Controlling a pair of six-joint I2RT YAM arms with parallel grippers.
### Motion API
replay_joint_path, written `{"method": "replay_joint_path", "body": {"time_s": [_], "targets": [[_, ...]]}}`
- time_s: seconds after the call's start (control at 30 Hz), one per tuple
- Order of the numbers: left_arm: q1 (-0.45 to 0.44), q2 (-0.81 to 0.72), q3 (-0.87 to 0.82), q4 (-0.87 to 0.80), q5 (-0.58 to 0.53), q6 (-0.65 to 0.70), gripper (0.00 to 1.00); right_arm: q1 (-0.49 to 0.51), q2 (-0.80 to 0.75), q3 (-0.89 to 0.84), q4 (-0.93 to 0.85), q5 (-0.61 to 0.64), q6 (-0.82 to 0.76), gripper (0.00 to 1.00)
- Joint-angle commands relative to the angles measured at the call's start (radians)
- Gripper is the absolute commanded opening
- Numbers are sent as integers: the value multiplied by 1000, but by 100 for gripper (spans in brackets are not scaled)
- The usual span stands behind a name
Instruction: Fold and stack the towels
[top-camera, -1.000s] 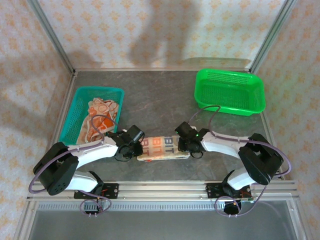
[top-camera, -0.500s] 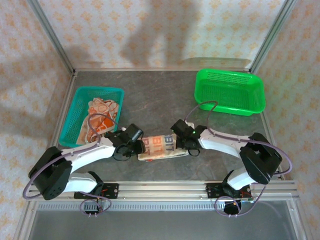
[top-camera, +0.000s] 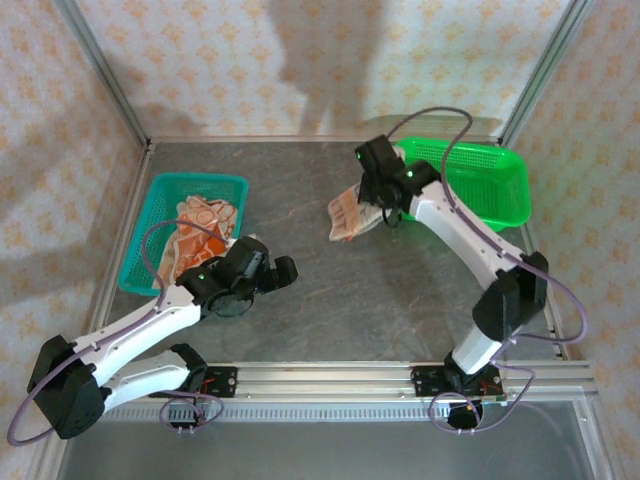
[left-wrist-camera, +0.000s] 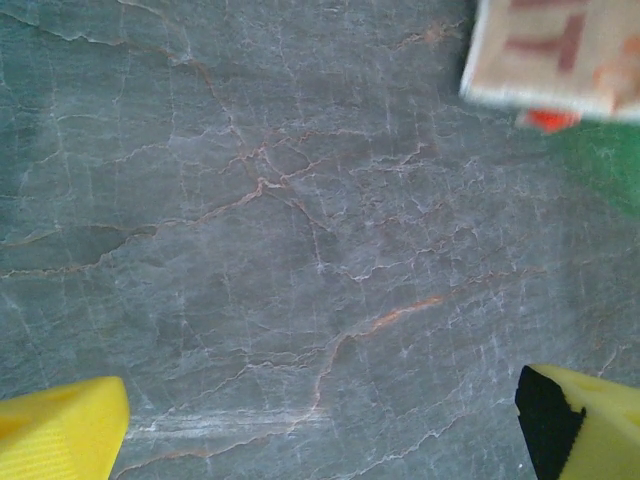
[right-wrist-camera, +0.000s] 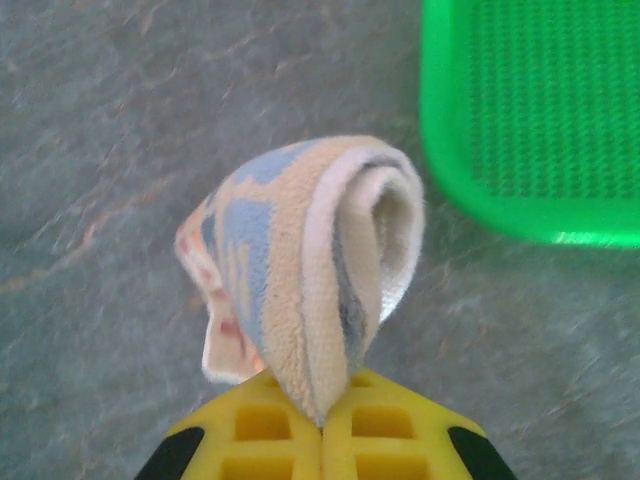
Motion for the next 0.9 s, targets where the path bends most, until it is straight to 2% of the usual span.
{"method": "replay_joint_path", "body": {"time_s": [0.0, 0.17, 0.27, 0.37, 0.77, 0.87], "targets": [[8, -28, 10, -29, -43, -15, 100, -63, 107, 165, -142, 78, -78, 0], [9, -73, -29, -18, -47, -30, 100, -154, 280, 473, -269, 91, -144, 0], [11, -90, -36, -28, -59, -30, 100, -200, 326, 576, -310, 77, -168, 0], [17, -99, -36, -36, -64, -25, 100, -253, 318, 576, -297, 42, -180, 0], [30, -41, 6, -35, -38, 15, 100, -409, 342, 536, -260, 81, -286, 0], [31, -40, 11, -41, -40, 19, 100, -451, 373, 531, -250, 36, -280, 0]]}}
